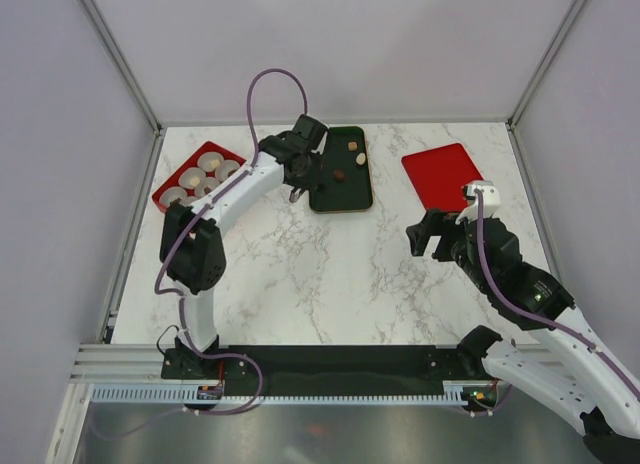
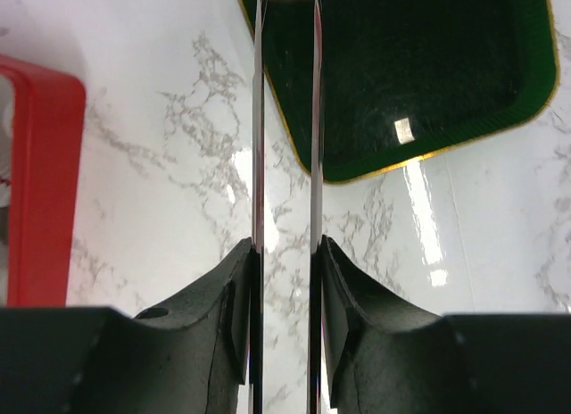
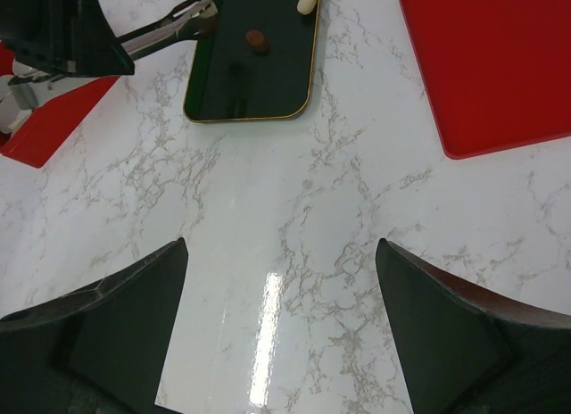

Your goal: Pack the chocolate

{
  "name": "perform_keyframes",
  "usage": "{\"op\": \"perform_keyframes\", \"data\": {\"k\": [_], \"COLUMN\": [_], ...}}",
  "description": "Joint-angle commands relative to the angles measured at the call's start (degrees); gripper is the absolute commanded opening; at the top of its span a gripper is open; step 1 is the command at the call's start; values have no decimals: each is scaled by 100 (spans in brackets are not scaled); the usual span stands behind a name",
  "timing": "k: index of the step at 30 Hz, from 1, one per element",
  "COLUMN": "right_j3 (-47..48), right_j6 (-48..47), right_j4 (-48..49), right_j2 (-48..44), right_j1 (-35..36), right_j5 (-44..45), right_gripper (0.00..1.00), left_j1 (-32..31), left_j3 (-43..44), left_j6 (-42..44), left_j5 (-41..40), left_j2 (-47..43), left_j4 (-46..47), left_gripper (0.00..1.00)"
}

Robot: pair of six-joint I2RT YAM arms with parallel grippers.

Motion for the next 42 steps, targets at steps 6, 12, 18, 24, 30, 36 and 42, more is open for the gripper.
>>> {"op": "perform_keyframes", "data": {"k": [6,12,18,24,30,36,42], "right_j3": [-37,-415,-591,-740,-389,-196,-283], "right_j6": [125,328,275,196,-85,-208,-138], "right_j4": [43,96,122,236,254,368,526], "right_j2": [-371,-583,-653,-645,-144,111,226], "right_j1": [4,4,4,4,4,4,4], "right_j5": [95,-414,-460,-406,-450,-406,-502], "right_gripper": [95,95,95,96,96,96,96], "left_j1": [62,807,1889,2295,2313,2348,2488], "left_j3": [-496,-1207,-2025,-2078,-2394,-2711,-2834], "left_j6": [-503,-916,-978,-951,-1136,-1136,-1066], "left_j5": [-457,-564,-265,-397,-484,-563,-757], "left_j2": [-1946,-2913,-3792,-3942,-3925,-3855,-3740], "left_j4": [-1060,-1510,-1642,-1897,-1862,-1853,-1643], "left_gripper": [37,37,37,38,38,38,38]}}
